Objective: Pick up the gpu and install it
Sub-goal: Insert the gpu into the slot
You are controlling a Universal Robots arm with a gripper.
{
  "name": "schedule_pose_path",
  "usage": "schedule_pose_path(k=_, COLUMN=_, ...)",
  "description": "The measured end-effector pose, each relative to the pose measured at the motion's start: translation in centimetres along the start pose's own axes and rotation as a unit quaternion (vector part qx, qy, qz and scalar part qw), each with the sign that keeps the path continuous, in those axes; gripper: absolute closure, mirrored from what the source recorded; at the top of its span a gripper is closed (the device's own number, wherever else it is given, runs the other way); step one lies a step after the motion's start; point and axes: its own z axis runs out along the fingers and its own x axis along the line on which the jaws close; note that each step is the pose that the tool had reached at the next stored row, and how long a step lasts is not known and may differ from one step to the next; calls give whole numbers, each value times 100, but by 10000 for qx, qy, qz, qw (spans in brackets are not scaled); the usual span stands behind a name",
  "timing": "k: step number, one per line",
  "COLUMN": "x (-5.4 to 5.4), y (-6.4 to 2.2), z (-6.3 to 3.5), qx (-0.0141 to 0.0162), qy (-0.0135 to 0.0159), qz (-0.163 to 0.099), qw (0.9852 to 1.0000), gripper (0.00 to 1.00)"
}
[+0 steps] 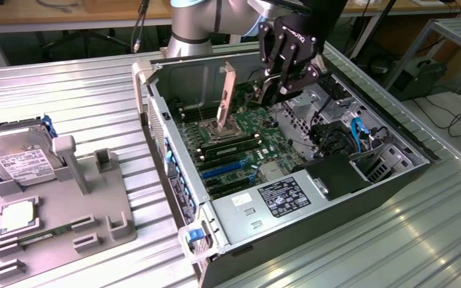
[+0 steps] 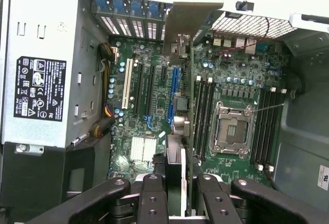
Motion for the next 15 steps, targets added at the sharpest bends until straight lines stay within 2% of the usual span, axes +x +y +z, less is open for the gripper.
schedule_pose_path(k=6, x=6, y=0, z=41, qx=6, qy=-45, qz=-1, qw=10000, gripper=72)
schedule_pose_path(k=15, x=11, y=-1, z=85, qx=11, qy=-93, qz=-2, qw=10000, gripper=72)
